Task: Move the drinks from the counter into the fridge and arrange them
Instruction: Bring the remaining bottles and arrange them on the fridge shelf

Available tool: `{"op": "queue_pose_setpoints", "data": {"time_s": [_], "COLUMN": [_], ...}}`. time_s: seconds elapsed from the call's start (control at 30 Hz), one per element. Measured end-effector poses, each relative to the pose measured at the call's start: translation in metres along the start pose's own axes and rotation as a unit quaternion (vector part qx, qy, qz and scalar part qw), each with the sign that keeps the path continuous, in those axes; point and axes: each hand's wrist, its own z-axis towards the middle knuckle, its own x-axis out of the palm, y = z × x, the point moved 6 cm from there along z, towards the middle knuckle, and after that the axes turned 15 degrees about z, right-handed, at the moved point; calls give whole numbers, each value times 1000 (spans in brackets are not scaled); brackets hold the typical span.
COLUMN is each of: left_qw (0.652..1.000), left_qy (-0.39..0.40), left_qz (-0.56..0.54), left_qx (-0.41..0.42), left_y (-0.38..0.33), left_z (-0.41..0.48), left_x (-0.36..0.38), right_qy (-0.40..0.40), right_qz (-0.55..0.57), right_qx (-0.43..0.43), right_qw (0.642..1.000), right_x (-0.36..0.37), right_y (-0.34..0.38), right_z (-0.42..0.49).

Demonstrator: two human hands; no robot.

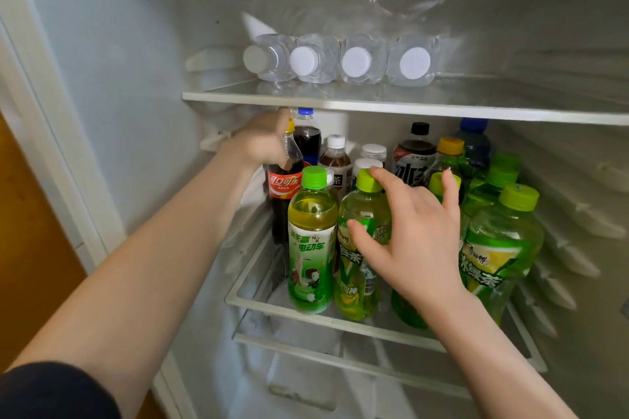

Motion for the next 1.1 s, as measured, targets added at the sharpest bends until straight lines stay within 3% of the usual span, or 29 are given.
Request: {"op": "queue_pose_setpoints", "data": {"time_s": [0.63, 0.77, 0.87, 0.97, 1.1], "left_qw": [996, 995, 982, 980, 986], "left_qy": [-68, -75, -125, -58, -16], "left_qz": [44, -44, -130, -189, -158], "left_qx": [-33, -42, -61, -30, 57], "left_y": [-4, -4, -6, -20, -54], "left_z": [37, 28, 7, -20, -48], "left_x": [15, 8, -10, -17, -26], "right_qy": [14, 9, 10, 10, 10], "right_qz": [-6, -3, -9, -14, -6], "right_qx": [-4, -8, -10, -10, -9], "right_qw": [1000, 1000, 1000, 1000, 1000], "right_x": [0, 1, 2, 4, 8], "right_y": [2, 1, 0, 0, 3], "right_z": [-1, -1, -2, -5, -14]}}
